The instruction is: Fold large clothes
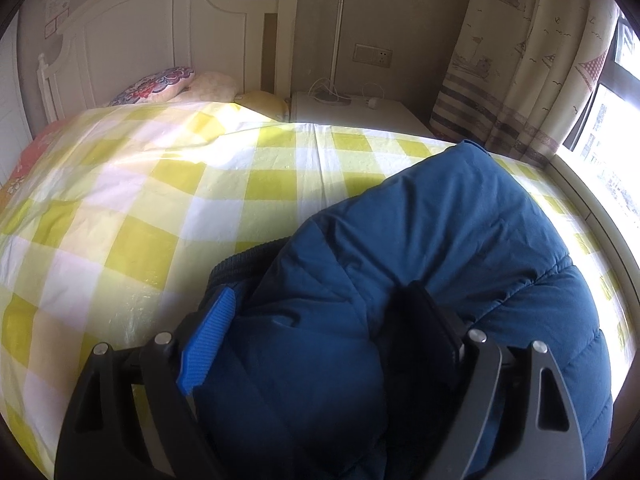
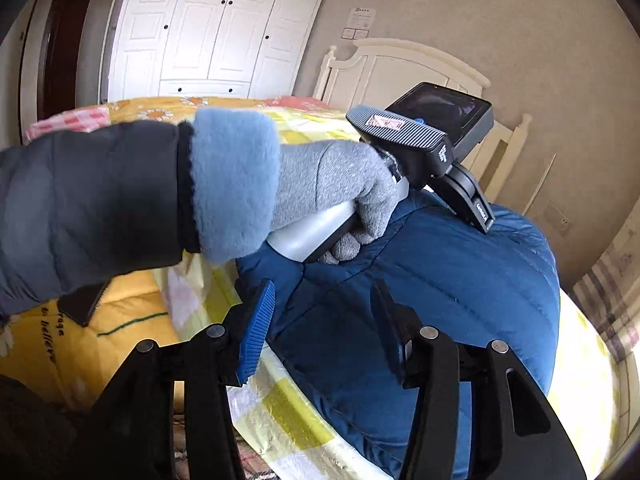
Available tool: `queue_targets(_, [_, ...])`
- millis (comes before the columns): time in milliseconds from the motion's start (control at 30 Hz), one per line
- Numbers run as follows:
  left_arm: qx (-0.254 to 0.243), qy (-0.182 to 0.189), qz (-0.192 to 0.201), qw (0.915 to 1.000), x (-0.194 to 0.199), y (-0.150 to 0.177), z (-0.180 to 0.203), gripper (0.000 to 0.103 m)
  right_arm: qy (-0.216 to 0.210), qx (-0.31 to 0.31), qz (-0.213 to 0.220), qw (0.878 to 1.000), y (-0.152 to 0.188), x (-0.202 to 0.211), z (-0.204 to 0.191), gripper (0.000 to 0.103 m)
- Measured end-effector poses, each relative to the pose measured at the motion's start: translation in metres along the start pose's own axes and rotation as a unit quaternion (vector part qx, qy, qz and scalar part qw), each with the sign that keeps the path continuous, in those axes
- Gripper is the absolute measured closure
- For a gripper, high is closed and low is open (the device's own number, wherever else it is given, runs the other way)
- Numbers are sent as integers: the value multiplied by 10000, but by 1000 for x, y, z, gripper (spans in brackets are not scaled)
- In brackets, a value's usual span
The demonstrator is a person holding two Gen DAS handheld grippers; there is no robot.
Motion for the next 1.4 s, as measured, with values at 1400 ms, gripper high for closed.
queue_targets(1400, [936,677,-207,9931,-15,8,-42,2,637,-1264,-1914,9712,-58,-181,261,50])
Point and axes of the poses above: each gripper's, at about its wrist camera, not at the fingertips, and x roughly against the way its jaws point, z to its right, y to its underside, the point moved 4 cm from there along -x, roughly the way its jaws point, and after that the axes turned 10 degrees about -z, right-handed, at the moved point
